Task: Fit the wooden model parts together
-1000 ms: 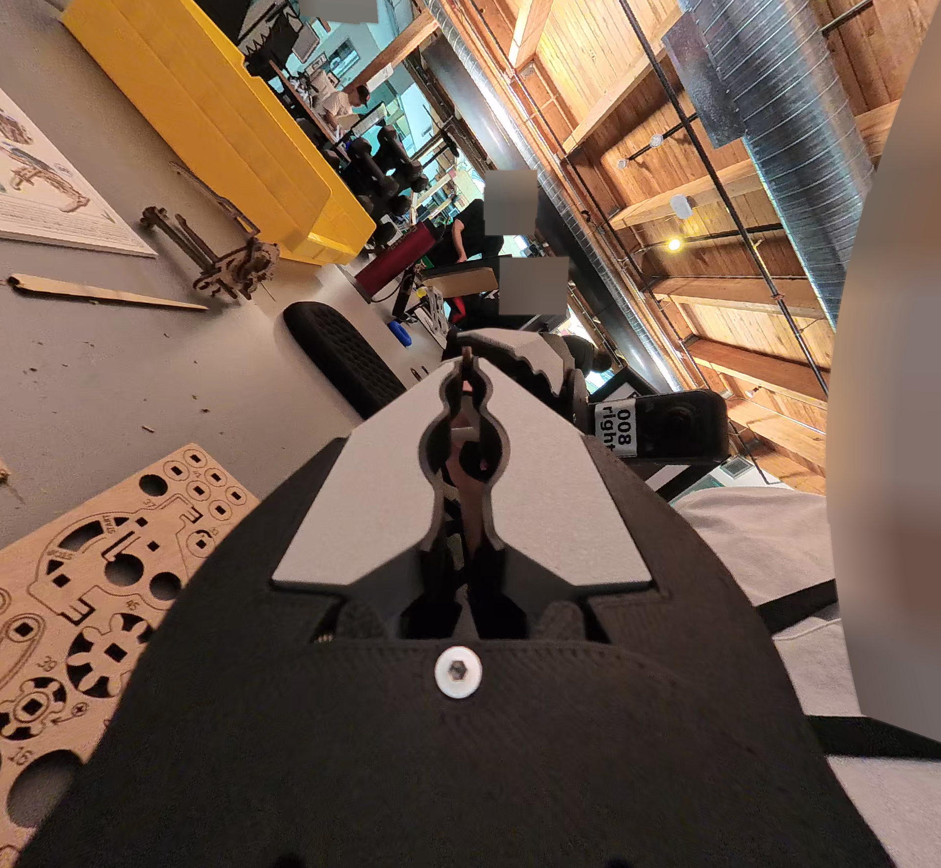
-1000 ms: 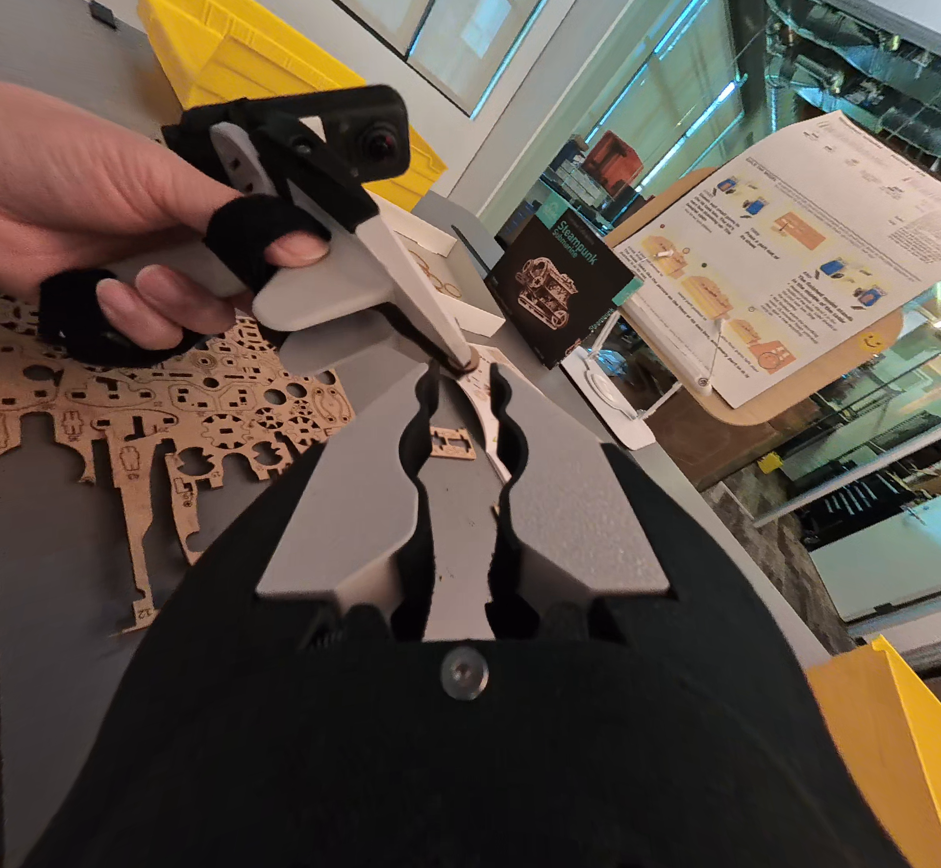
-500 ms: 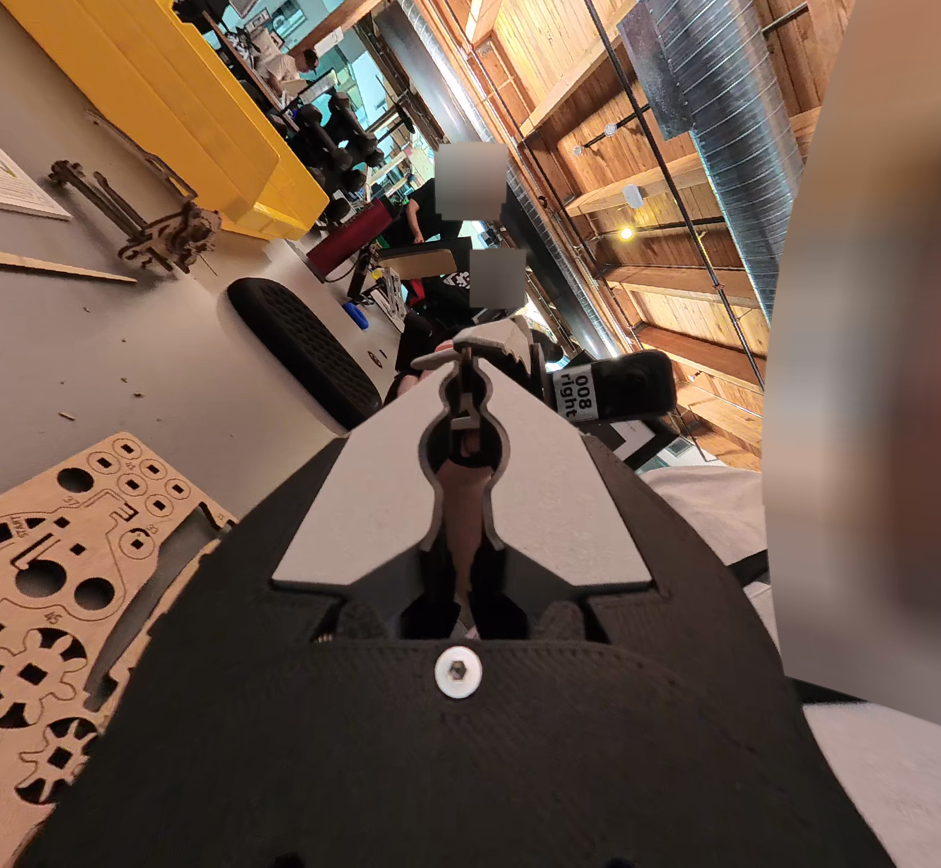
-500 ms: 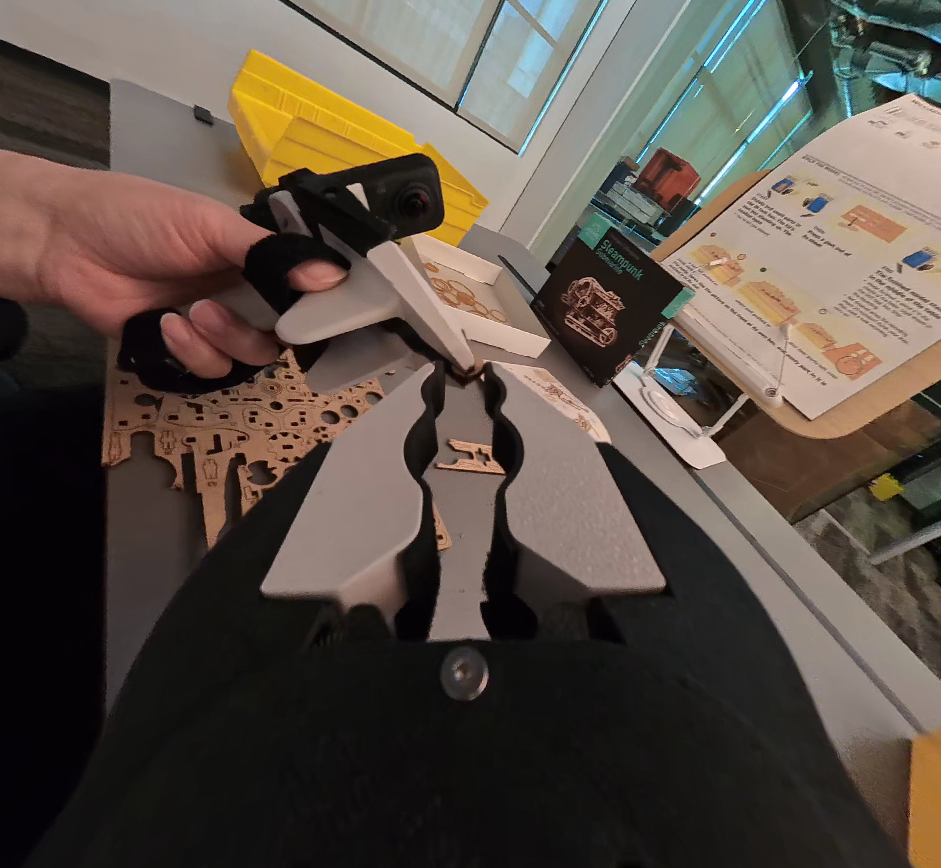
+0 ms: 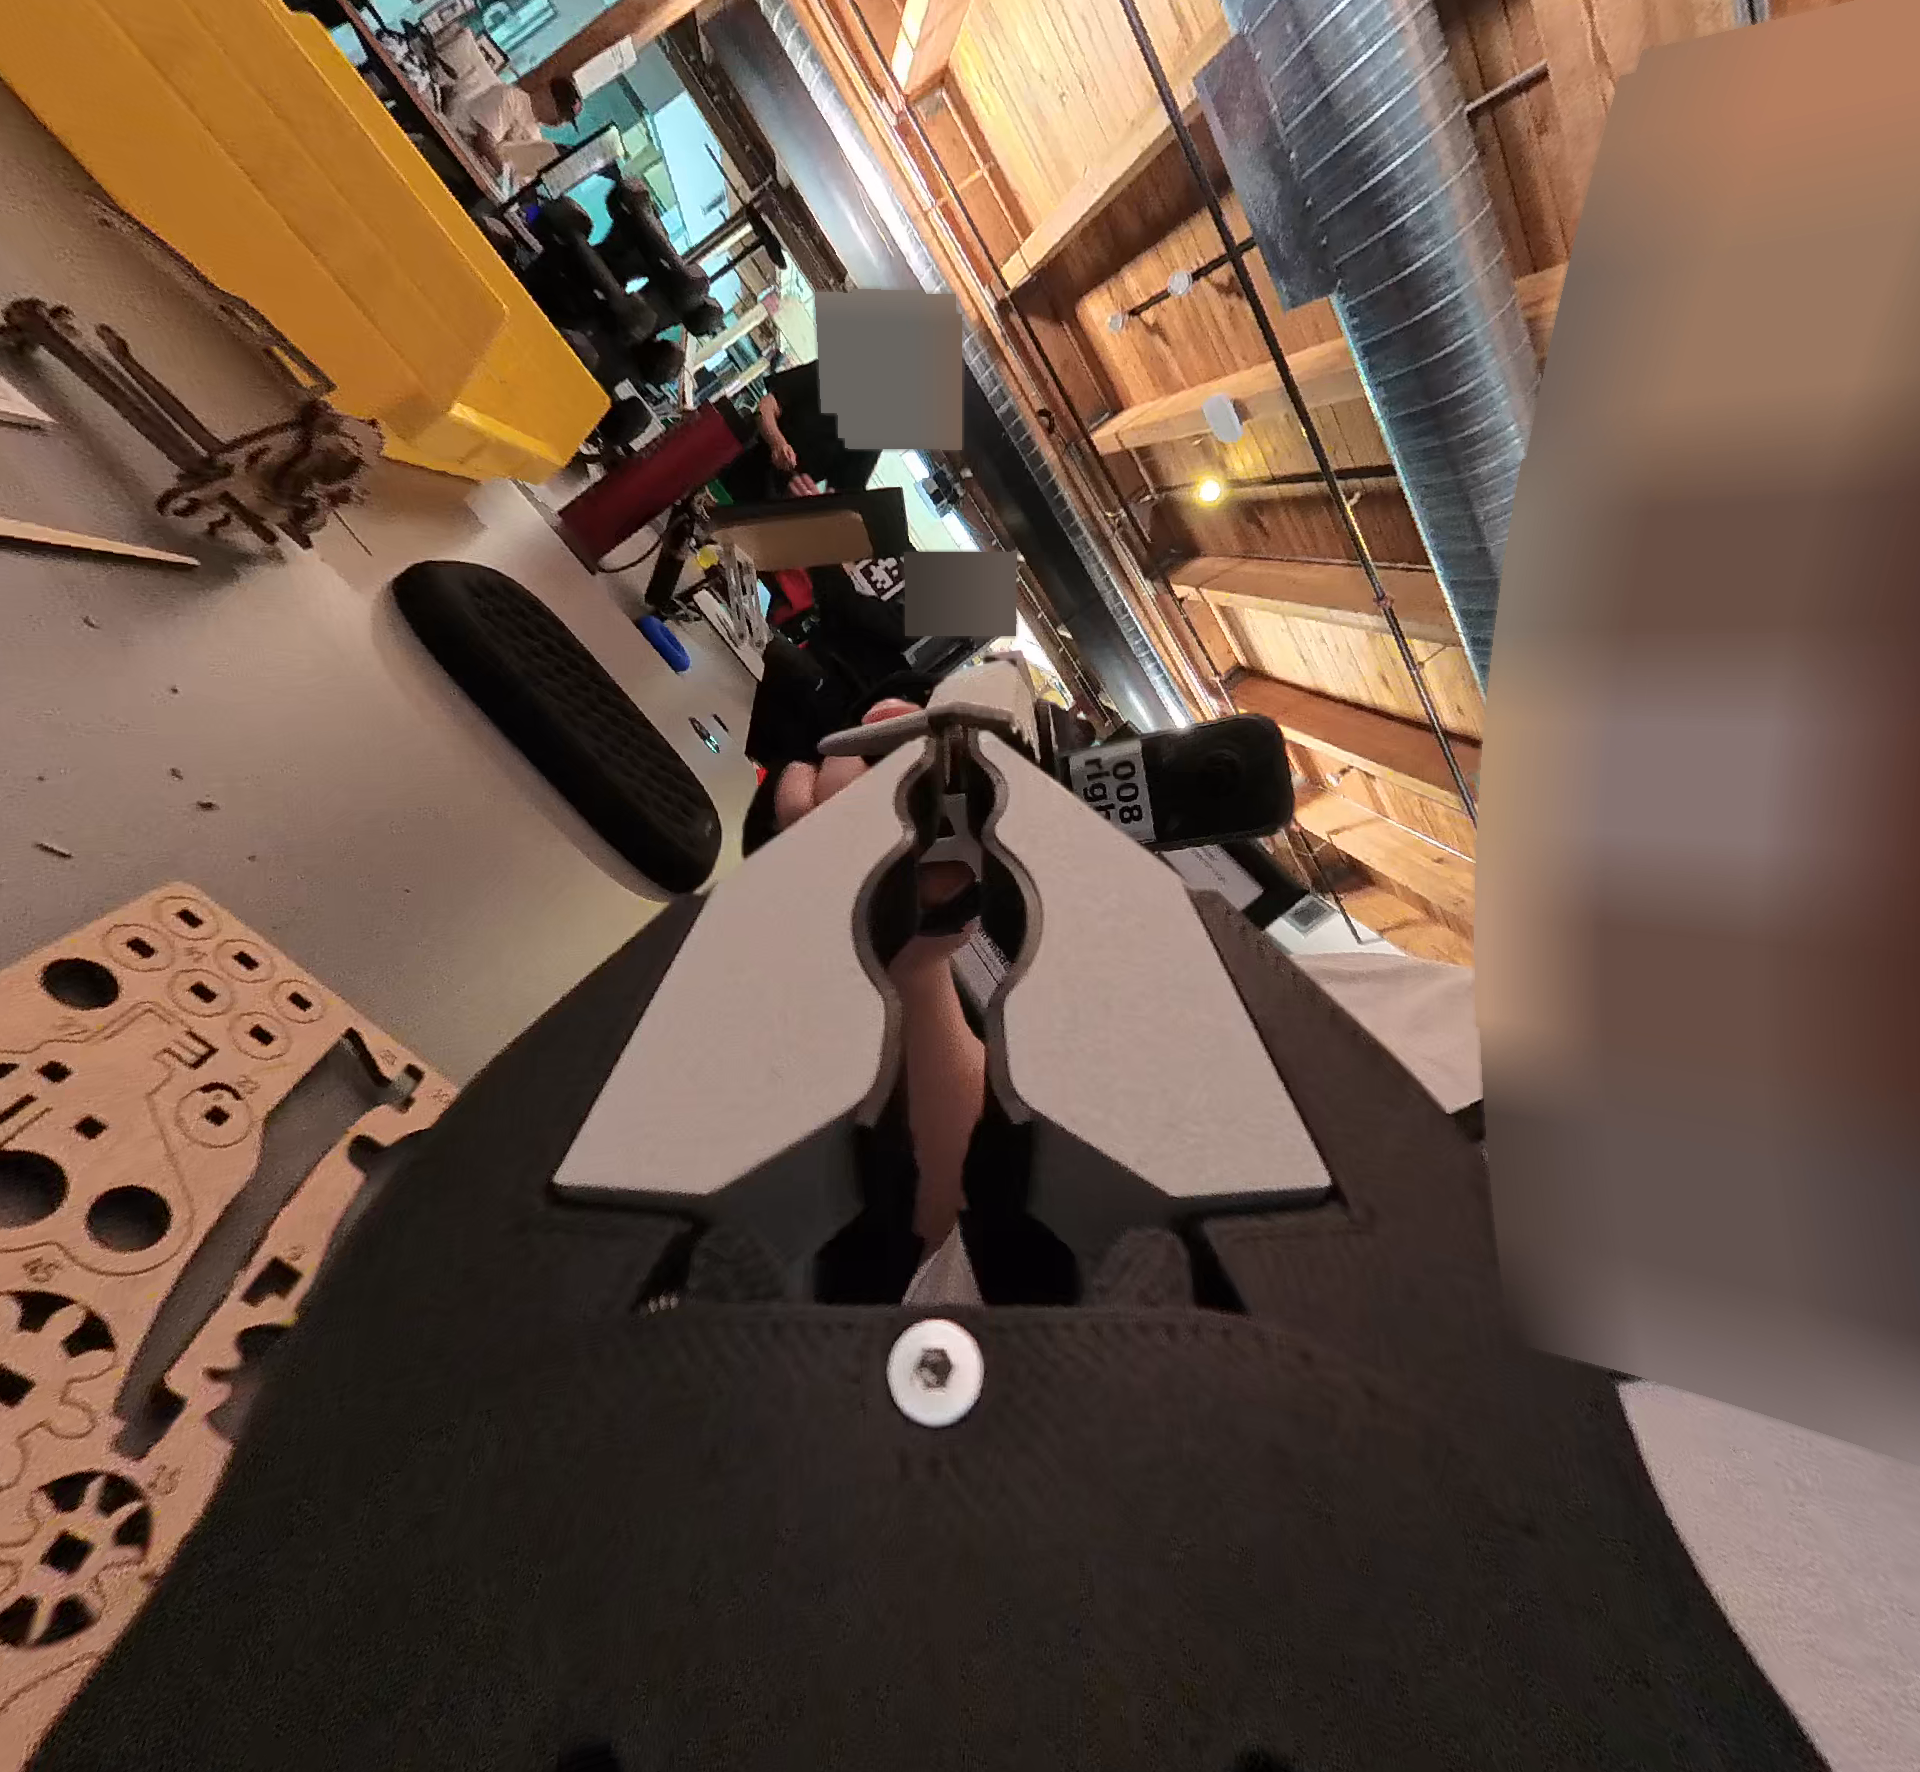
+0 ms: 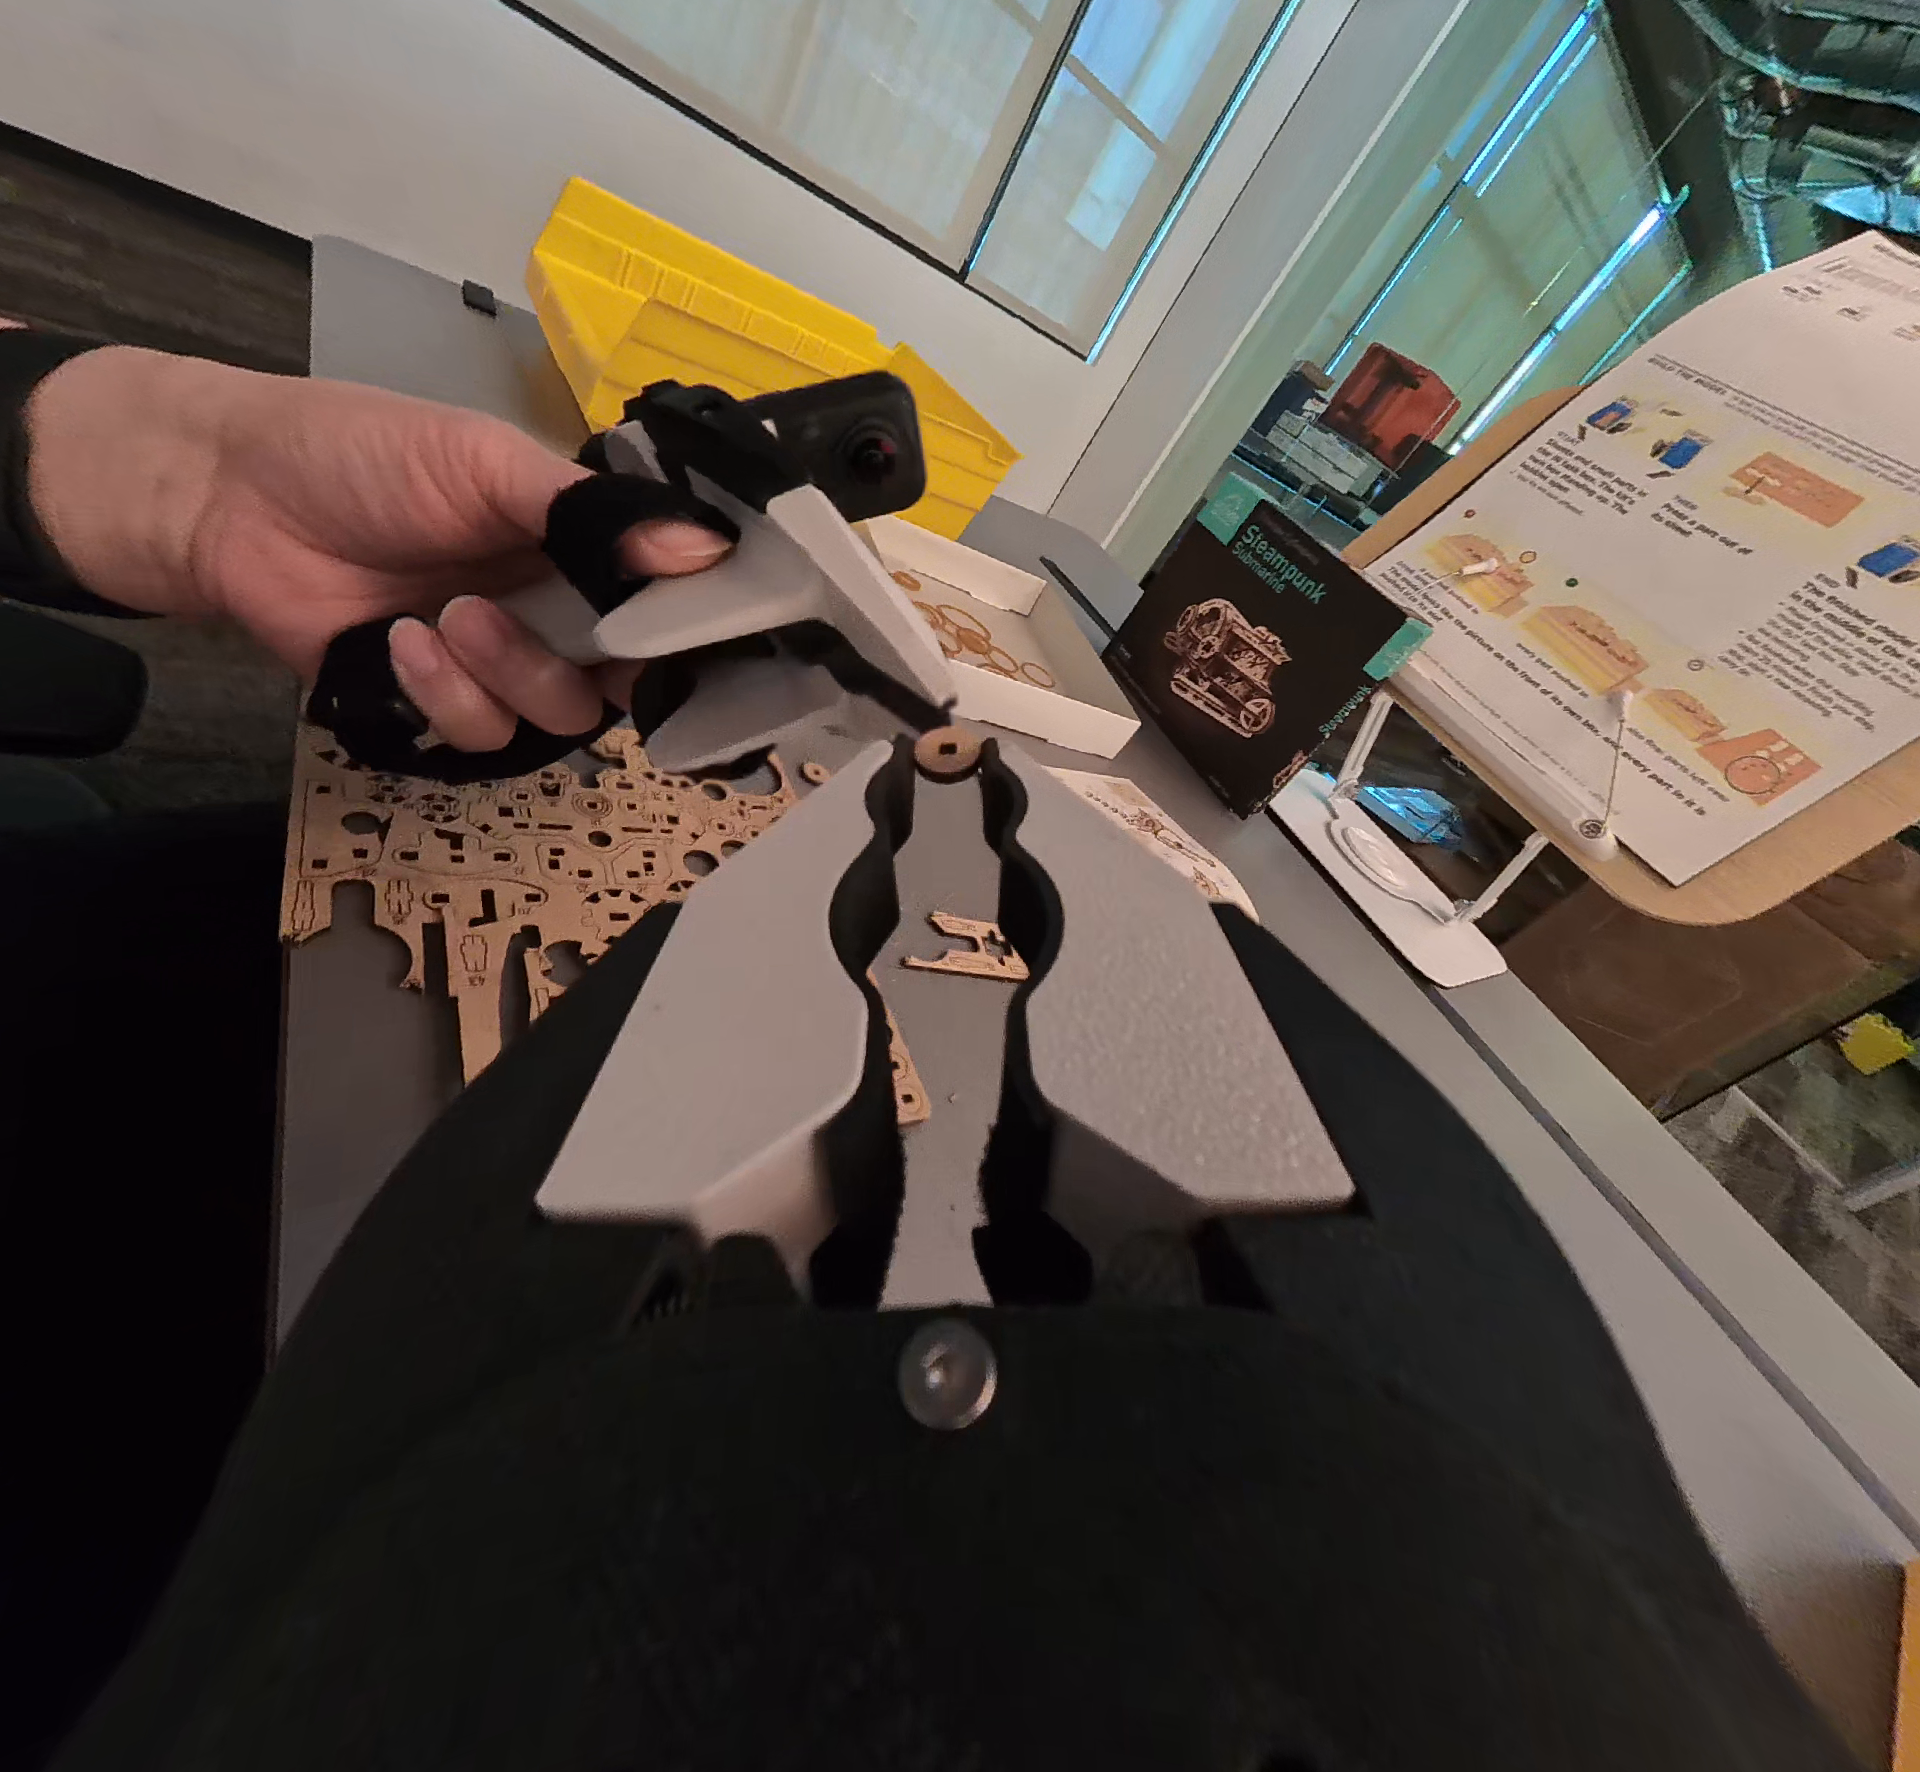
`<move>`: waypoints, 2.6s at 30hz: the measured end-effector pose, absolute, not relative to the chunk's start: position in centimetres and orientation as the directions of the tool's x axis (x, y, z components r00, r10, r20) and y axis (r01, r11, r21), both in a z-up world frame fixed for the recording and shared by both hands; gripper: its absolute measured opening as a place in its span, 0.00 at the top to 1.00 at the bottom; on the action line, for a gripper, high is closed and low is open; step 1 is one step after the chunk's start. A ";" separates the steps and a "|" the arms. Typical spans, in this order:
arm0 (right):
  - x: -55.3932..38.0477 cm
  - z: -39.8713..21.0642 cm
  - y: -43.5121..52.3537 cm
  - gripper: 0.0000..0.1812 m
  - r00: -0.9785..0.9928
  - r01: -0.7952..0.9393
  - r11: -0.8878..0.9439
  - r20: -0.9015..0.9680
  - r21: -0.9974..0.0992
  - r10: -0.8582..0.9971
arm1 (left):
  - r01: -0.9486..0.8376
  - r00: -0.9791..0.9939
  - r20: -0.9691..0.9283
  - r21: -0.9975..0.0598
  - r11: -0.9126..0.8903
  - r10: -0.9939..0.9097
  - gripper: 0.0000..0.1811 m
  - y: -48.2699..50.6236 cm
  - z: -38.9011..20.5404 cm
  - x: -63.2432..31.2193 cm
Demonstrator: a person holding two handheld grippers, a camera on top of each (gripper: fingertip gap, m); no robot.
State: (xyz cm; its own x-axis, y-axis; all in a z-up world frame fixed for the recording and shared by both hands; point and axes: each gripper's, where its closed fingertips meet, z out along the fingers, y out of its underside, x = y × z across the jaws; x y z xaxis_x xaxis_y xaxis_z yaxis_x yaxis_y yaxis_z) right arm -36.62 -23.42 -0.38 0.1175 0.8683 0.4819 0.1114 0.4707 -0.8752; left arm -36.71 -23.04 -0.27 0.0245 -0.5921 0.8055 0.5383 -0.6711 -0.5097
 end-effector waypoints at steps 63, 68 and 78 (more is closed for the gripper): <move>-36.9 -2.8 -23.3 0.94 0.075 0.215 0.560 0.585 -0.800 0.807 | 0.466 0.106 0.843 -0.511 -0.722 -0.528 1.00 -23.0 -2.9 -35.6; -37.0 -3.0 -23.2 0.94 0.087 0.223 0.557 0.586 -0.800 0.806 | 0.470 0.115 0.844 -0.511 -0.720 -0.524 1.00 -22.9 -3.0 -35.7; -37.0 -3.2 -23.1 0.94 0.088 0.227 0.548 0.577 -0.805 0.812 | 0.474 0.103 0.852 -0.496 -0.727 -0.513 1.00 -22.8 -3.2 -35.7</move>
